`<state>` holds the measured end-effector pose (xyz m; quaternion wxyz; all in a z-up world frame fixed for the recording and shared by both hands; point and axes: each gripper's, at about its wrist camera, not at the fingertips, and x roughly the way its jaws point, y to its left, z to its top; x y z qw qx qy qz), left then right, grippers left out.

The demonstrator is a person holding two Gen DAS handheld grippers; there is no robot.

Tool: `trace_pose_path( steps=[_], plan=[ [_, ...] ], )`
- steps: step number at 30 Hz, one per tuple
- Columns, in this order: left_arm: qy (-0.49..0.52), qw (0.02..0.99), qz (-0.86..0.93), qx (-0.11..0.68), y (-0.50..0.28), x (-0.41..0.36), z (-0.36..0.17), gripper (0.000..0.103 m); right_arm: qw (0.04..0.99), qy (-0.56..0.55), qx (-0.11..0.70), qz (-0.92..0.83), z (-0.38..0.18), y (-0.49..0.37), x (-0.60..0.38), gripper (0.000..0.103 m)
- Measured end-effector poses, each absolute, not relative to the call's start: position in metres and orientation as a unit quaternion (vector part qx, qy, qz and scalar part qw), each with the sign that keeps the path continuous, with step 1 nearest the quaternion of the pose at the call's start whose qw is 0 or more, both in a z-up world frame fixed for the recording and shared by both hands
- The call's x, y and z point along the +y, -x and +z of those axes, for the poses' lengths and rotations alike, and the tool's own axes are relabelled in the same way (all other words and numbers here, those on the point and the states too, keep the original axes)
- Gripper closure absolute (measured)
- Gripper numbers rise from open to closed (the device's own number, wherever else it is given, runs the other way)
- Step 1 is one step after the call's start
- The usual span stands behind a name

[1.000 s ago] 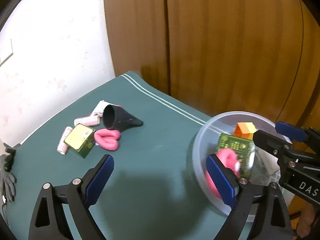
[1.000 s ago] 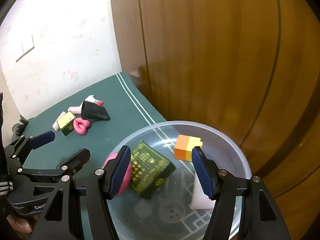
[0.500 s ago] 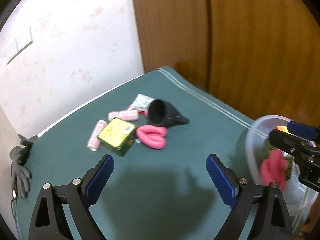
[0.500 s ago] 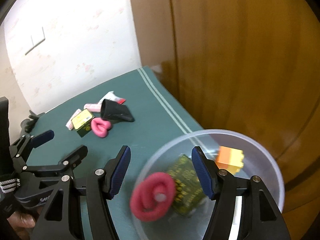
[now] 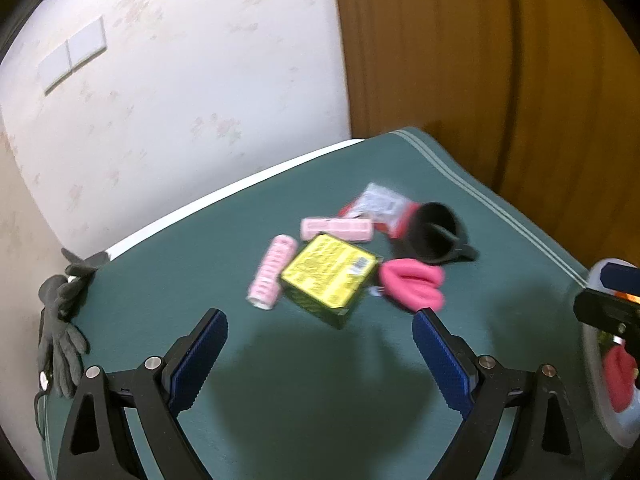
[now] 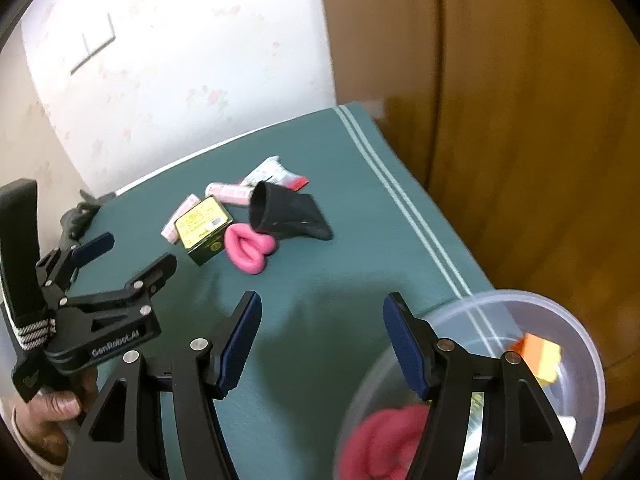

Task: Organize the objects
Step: 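Move both tools back toward the yellow box and pink foam lips, then grasp the pink foam lips with the right tool and lift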

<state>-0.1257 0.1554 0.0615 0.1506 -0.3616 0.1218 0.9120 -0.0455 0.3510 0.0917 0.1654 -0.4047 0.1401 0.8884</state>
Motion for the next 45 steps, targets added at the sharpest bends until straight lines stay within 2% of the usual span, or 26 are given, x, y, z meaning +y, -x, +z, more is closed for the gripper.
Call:
trace_pose_path(
  steps=[17,26,30,45],
  plan=[
    [0.423,0.111,0.897,0.068,0.184,0.113,0.031,0.007,0.128,0.465,0.144,0.864,0.071,0.114,0.365,0.038],
    [0.448,0.114,0.886,0.040,0.203,0.106,0.021,0.007,0.068,0.487,0.201,0.847,0.051,0.144,0.367,0.038],
    [0.464,0.123,0.877,0.025,0.207,0.105,0.013,0.007,0.051,0.496,0.205,0.842,0.045,0.156,0.363,0.034],
    [0.476,0.129,0.870,0.013,0.207,0.101,0.002,0.007,0.038,0.525,0.152,0.837,0.019,0.189,0.342,0.033]
  ],
)
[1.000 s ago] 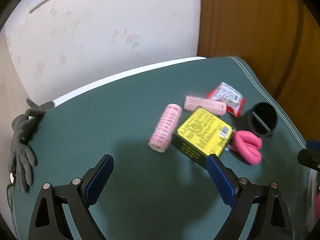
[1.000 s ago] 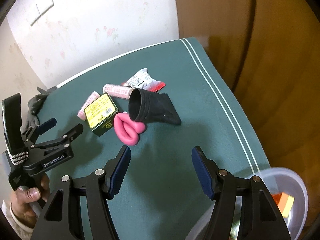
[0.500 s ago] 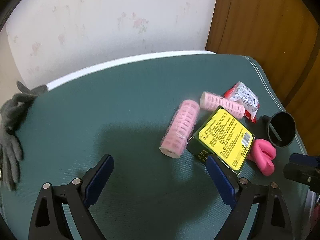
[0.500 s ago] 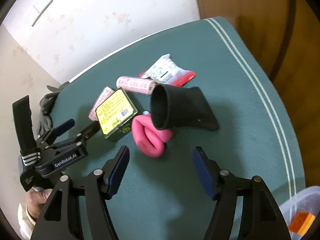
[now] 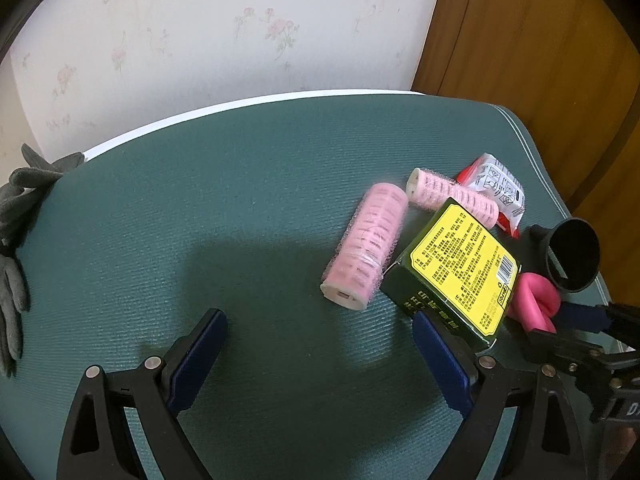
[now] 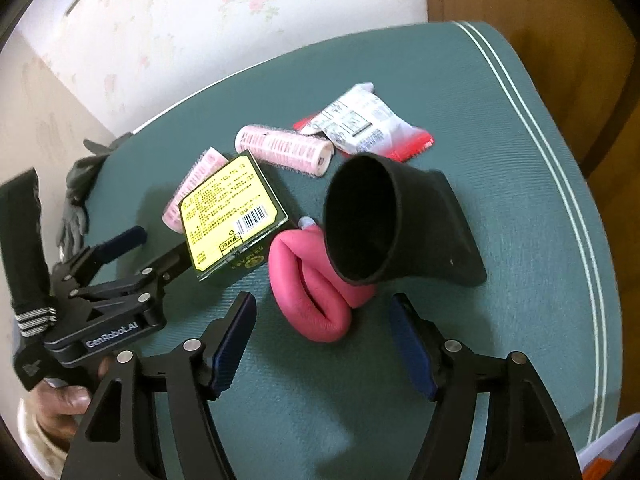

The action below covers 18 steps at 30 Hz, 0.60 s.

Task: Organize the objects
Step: 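Grasp the pink foam lips with the right tool and lift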

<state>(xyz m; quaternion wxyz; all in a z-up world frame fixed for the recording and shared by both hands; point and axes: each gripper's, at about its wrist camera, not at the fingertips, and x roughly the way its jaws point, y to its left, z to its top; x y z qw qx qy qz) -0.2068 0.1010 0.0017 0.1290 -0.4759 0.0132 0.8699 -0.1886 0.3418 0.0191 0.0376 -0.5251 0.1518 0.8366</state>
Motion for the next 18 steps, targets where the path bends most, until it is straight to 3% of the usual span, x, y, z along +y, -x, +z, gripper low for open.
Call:
trace_pose_path(
  steps=[6,8,10,18],
  plan=[
    [0.469,0.118,0.875,0.025,0.201,0.101,0.002,0.007,0.046,0.518,0.112,0.847,0.016,0.196,0.332,0.033],
    [0.467,0.115,0.876,0.028,0.200,0.102,0.002,0.007,0.050,0.514,0.103,0.850,0.016,0.197,0.331,0.037],
    [0.463,0.111,0.878,0.034,0.198,0.102,0.003,0.007,0.058,0.512,0.090,0.852,0.016,0.197,0.330,0.048],
    [0.451,0.108,0.884,0.055,0.197,0.108,0.006,0.007,0.055,0.509,0.093,0.854,0.018,0.194,0.335,0.050]
  ],
)
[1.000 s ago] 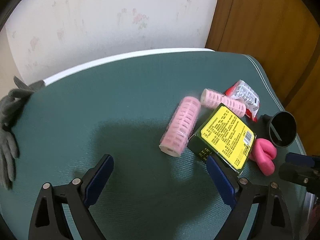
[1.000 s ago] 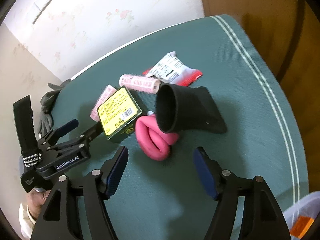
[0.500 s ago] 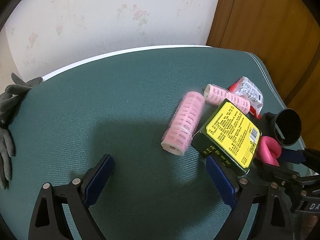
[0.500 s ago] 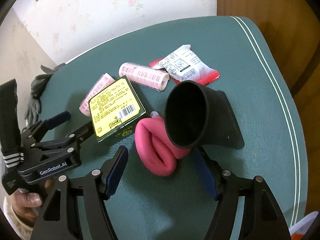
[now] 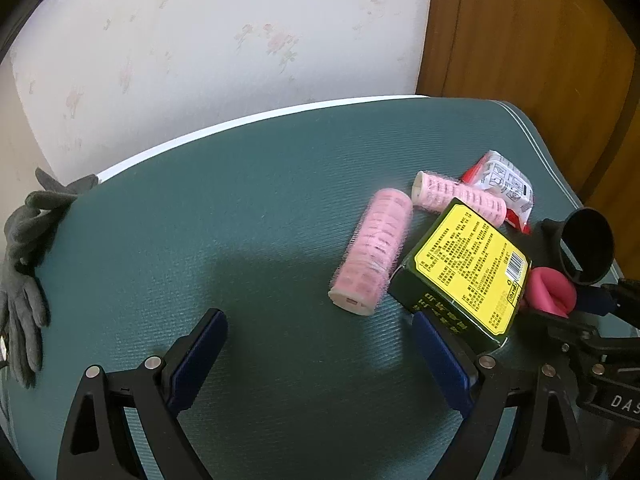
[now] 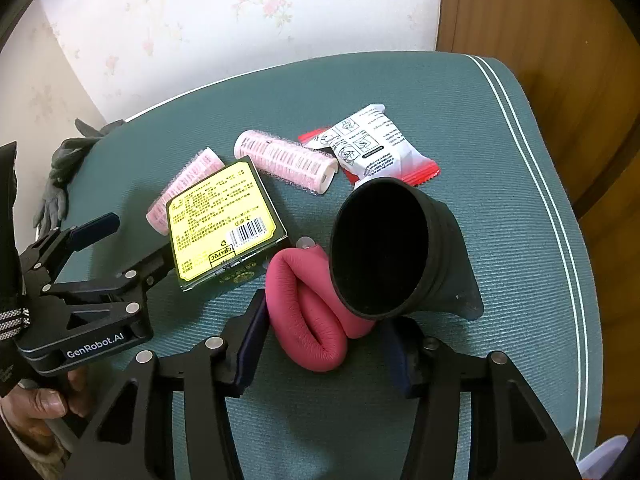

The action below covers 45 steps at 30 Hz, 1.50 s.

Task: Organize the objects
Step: 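Grasp the pink foam lips with the right tool and lift, then grasp the yellow box with left tool while right tool carries pink lips toward bowl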

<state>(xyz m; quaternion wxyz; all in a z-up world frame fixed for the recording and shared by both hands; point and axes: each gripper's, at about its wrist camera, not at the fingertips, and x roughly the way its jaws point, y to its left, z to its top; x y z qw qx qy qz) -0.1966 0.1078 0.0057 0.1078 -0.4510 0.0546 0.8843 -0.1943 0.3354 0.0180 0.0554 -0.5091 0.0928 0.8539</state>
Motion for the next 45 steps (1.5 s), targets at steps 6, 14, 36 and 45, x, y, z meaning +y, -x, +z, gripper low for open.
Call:
trace_pose_path(
  steps=[6,14,36,45],
  plan=[
    [0.447,0.109,0.886,0.061,0.201,0.110,0.007,0.007,0.052,0.515,0.094,0.850,0.019,0.194,0.331,0.050],
    [0.450,0.120,0.883,0.057,0.204,0.114,0.009,0.007,0.051,0.510,0.091,0.854,0.031,0.178,0.330,0.050],
    [0.432,0.172,0.884,0.044,0.197,0.163,0.023,0.007,0.051,0.462,0.123,0.877,0.070,0.107,0.353,0.050],
    [0.421,0.172,0.886,0.096,0.194,0.186,0.017,0.007,0.047,0.444,0.143,0.884,0.079,0.075,0.362,0.050]
  ],
)
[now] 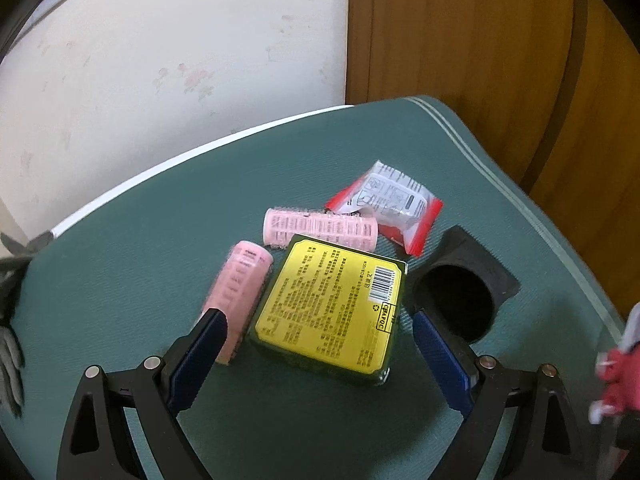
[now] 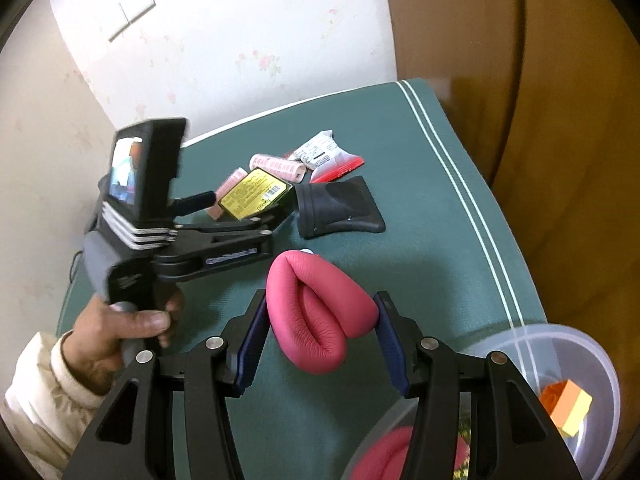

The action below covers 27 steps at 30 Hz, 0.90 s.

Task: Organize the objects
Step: 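Grasp the yellow box with left tool while right tool carries pink lips toward bowl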

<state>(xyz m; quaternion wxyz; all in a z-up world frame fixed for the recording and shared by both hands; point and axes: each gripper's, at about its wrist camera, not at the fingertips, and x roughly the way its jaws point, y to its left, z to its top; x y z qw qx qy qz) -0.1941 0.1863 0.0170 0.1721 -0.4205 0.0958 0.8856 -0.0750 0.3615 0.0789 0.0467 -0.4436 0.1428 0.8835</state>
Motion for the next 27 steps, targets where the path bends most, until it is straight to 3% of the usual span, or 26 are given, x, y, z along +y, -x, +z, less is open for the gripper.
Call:
trace_pose_path(
  steps=[3,6,27],
  plan=[
    [0.410,0.158,0.890,0.120,0.193,0.190,0.013,0.009,0.051,0.435,0.154,0.886,0.082,0.061,0.367,0.050],
    [0.406,0.152,0.892,0.129,0.191,0.193,0.016,0.025,0.057,0.430,0.160,0.887,0.085,0.049,0.371,0.050],
    [0.358,0.207,0.904,0.106,0.130,0.191,0.065,0.026,0.100,0.416,0.185,0.885,0.075,-0.001,0.382,0.050]
  ],
)
